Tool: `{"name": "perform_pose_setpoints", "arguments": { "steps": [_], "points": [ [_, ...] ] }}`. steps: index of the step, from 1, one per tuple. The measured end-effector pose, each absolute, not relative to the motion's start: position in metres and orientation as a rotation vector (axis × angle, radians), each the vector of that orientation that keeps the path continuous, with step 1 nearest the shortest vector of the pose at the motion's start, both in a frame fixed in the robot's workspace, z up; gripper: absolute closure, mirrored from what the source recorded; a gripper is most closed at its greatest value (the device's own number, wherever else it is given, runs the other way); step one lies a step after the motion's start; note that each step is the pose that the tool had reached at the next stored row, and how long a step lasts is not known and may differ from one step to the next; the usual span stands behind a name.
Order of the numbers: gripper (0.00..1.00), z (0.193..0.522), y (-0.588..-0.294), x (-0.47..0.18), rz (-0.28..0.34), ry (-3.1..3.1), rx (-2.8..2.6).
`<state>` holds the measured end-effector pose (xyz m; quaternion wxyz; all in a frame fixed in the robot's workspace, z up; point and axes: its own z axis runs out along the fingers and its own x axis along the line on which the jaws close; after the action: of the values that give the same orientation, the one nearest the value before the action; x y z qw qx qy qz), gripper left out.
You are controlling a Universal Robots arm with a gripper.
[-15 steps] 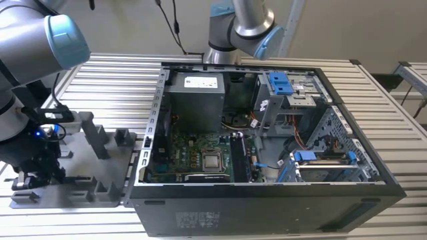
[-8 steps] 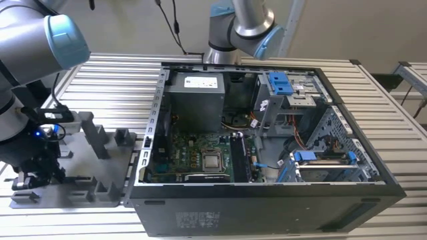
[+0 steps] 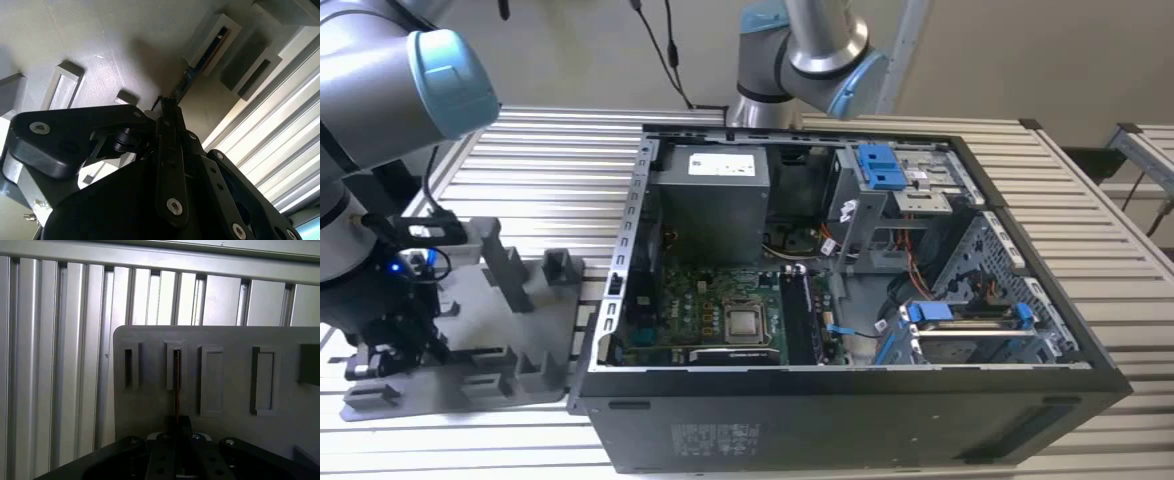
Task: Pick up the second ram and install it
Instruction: 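Pick up the second ram and move it above second insertion slot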
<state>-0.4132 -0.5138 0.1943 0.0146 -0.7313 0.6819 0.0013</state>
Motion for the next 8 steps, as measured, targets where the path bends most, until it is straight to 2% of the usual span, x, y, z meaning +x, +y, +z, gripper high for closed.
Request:
{"name": "perform_pose_setpoints", "arguments": {
  "steps": [8],
  "points": [
    [0.86, 0.1943, -0.5138, -0.4136, 0.004, 2.123, -2.276]
  ]
}}
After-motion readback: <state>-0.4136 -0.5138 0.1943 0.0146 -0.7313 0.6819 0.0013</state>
